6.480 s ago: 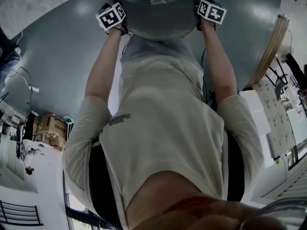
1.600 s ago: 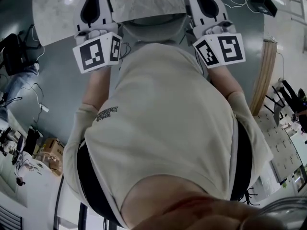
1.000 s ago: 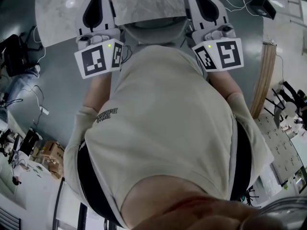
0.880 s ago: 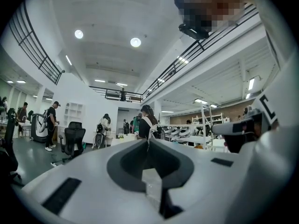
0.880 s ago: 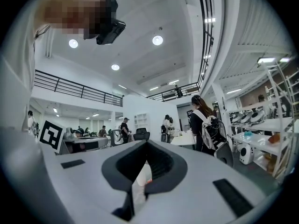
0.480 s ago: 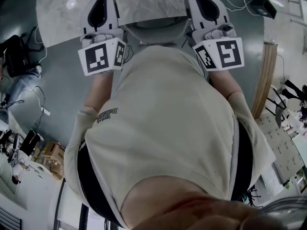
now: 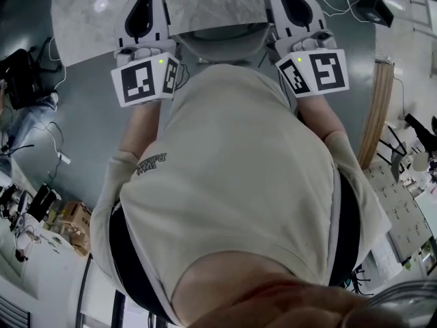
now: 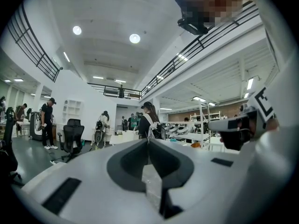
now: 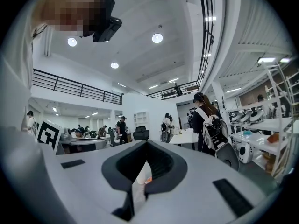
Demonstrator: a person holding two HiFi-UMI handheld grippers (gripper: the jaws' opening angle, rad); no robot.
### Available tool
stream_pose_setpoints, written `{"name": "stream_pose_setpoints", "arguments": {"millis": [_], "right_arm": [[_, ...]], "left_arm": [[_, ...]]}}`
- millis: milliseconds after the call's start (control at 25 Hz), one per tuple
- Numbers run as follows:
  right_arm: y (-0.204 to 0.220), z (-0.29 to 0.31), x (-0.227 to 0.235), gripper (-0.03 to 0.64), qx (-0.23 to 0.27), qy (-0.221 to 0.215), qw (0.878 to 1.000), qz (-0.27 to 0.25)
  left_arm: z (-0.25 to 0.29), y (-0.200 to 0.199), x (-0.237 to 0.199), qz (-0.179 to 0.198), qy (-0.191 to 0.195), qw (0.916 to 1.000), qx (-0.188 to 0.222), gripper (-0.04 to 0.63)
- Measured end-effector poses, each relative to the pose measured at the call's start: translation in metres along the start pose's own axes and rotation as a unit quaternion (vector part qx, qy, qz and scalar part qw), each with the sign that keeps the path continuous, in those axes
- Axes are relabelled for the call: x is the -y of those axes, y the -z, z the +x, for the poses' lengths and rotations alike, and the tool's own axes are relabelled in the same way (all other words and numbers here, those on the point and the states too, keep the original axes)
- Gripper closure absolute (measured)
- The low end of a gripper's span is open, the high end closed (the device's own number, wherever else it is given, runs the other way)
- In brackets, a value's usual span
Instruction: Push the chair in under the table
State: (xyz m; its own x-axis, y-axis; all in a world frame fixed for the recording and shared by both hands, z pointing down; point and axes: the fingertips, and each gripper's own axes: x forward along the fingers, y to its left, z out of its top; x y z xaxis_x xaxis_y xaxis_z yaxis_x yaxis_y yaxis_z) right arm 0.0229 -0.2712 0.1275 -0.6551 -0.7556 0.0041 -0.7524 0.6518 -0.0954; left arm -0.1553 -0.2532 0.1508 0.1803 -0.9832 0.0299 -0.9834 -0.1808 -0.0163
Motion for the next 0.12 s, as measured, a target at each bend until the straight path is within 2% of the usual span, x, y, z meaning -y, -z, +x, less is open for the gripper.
{"name": "stream_pose_setpoints", "arguments": {"millis": [120], "right_arm": [[0.0001, -0.0014, 0.0017, 0.607, -0.001, 0.0, 1.0, -0.001]], "left_arm": [[0.0006, -0.0013, 0.0027, 0.001, 0.001, 1.0, 0.0, 0.574]]}}
